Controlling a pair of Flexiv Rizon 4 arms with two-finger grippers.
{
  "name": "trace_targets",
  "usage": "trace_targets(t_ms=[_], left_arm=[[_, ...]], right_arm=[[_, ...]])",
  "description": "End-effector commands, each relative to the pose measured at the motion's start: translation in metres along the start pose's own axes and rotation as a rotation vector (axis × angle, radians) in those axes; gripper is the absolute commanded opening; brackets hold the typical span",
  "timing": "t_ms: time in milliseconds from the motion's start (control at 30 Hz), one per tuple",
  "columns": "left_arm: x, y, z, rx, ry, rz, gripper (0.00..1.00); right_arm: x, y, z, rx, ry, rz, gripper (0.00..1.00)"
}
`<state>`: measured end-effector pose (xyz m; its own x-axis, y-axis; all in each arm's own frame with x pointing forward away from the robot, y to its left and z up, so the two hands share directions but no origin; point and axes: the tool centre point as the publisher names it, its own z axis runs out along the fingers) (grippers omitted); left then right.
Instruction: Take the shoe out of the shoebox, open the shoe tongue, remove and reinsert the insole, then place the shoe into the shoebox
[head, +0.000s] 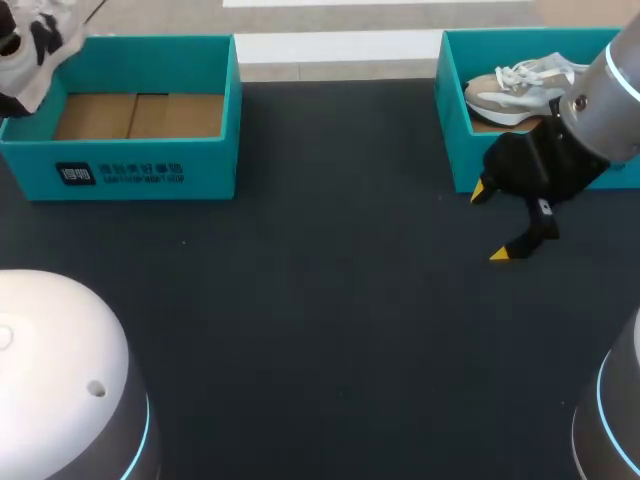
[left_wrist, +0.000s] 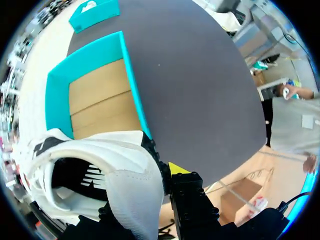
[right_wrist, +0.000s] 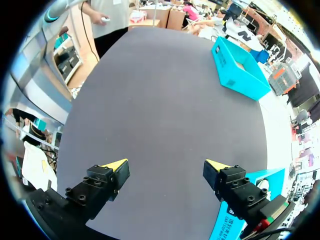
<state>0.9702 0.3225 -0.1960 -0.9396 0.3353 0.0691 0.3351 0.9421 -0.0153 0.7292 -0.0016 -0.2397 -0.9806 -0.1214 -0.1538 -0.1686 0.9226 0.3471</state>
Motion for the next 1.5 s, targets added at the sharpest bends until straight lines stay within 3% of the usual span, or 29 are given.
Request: trace_targets(t_ms=[33,167,267,333,1000,1500], left_arm=[[-0.007,0.010,-0.003,-0.165,0.004,0.751,0.00],[-0.010,0.024,-0.008,-0.175,0.011,1.122,0.00],[-0.006,0.035,-0.014,-0.228,0.012,1.435,0.00],[-0.006,0.038,-0.018,-0.225,0.021,1.539,0.00],[-0.006,0.038,-0.018,-0.225,0.021,1.539,0.00],[-0.031,0.023,-0.012,-0.209,0.033,1.409,0.00]], right_arm=[[0.000,0.000,0.001,0.004,-0.001,0.001,1.00],[0.000,0.000,0.001,0.004,-0.001,0.001,1.00],[0.000,0.000,0.001,0.004,-0.001,0.001,1.00],[0.000,0.000,0.001,0.004,-0.001,0.001,1.00],[0.000,0.000,0.001,0.004,-0.001,0.001,1.00],[0.000,0.000,0.001,0.004,-0.001,0.001,1.00]])
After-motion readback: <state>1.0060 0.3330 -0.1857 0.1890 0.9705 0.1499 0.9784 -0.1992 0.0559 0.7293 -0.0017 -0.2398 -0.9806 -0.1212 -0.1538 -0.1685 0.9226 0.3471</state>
